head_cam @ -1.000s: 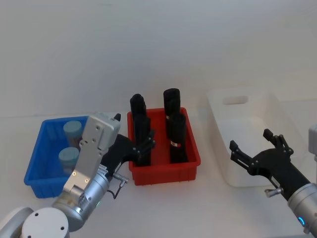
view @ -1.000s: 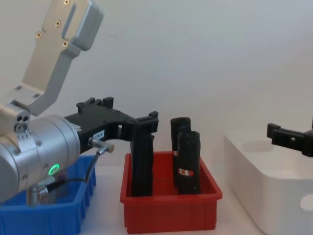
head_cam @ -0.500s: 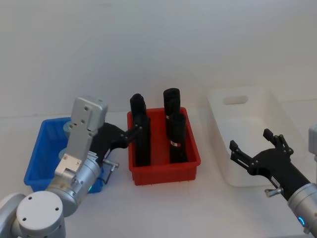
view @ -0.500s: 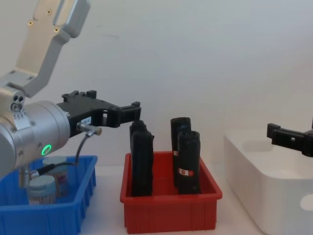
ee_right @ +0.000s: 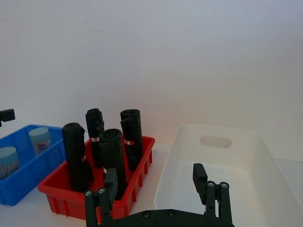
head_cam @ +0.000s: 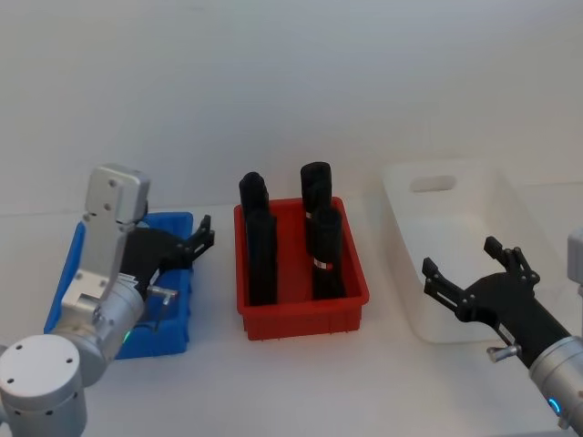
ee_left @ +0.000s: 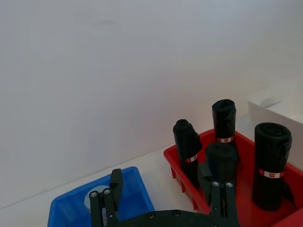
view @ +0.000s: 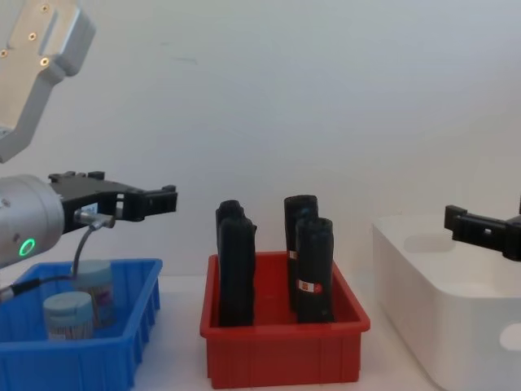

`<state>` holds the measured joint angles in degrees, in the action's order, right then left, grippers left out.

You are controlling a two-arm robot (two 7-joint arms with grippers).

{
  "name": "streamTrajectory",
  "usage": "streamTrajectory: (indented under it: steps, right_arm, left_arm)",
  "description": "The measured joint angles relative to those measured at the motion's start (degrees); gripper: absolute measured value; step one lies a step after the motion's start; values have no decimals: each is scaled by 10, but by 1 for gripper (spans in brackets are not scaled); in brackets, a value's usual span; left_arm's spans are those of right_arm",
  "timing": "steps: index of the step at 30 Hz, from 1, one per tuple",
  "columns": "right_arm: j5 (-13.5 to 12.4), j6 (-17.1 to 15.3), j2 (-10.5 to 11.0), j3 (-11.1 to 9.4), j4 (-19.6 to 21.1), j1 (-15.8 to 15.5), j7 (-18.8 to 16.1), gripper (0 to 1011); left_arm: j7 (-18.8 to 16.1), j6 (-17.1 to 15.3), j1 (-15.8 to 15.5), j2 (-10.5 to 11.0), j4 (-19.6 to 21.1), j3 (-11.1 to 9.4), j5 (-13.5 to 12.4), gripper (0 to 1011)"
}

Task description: Pick the cotton swabs from the blue box and place them into the white box.

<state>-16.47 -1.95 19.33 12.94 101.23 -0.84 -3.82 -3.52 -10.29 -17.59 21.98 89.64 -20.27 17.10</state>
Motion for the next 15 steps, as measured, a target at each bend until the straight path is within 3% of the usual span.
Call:
streamTrajectory:
  steps: [15]
  right_arm:
    - [0,0,0,0,0,0,0,1002]
  left_arm:
    - [-2,-38,-16,6,-49,26,27,1004]
